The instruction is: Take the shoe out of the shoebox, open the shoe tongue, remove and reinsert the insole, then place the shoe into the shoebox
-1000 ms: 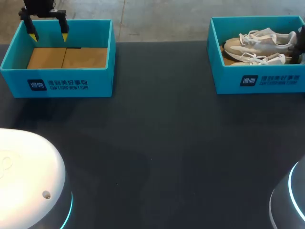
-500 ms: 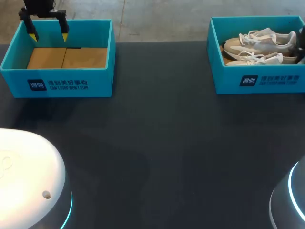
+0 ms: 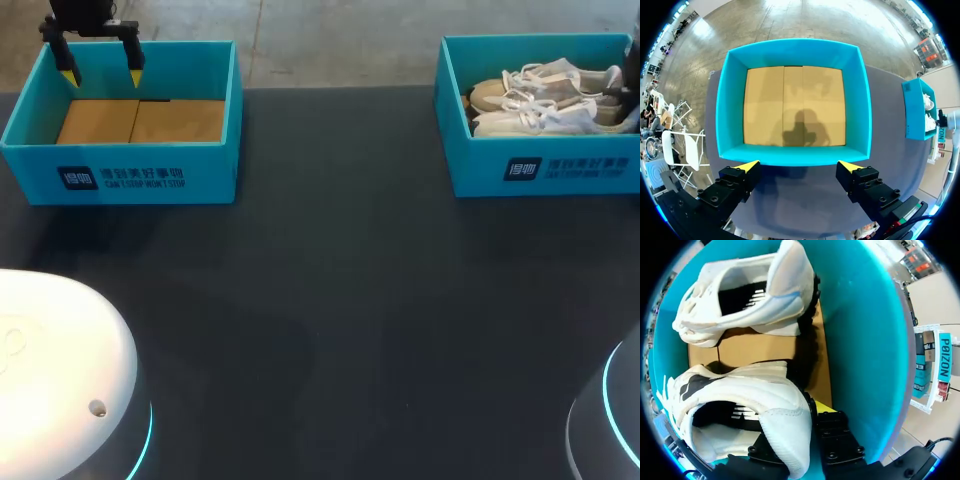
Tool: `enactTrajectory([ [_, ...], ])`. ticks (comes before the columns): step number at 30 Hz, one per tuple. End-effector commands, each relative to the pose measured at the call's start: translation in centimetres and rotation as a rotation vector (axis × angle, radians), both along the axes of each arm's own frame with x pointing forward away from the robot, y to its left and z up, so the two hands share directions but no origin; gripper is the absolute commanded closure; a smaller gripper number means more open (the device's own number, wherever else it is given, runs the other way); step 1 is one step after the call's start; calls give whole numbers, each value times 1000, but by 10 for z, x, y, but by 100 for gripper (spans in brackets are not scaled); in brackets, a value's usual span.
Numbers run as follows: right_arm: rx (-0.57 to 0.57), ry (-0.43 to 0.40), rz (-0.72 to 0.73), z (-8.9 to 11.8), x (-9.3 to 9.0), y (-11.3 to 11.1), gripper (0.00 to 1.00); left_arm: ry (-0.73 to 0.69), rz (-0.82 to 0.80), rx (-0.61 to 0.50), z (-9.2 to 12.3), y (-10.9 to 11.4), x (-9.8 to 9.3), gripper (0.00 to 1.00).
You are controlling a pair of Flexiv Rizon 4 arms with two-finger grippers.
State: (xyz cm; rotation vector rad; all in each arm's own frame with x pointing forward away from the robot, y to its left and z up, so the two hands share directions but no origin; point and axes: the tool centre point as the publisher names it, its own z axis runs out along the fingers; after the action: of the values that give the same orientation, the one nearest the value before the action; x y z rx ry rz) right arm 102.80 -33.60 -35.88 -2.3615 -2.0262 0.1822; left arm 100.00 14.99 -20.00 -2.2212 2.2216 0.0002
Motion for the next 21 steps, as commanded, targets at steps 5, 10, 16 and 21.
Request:
enactTrajectory([
  [5,-17,-8,-5,21,-2,1,100,0,0,0,0,0,0,0],
  [10,-21,-11,-7,28,1,0,100,0,0,0,0,0,0,0],
  [16,-22,-26,1,41,5,1,100,0,0,0,0,0,0,0],
  [21,-33,-30,9,57,6,1,100,0,0,0,0,0,0,0],
])
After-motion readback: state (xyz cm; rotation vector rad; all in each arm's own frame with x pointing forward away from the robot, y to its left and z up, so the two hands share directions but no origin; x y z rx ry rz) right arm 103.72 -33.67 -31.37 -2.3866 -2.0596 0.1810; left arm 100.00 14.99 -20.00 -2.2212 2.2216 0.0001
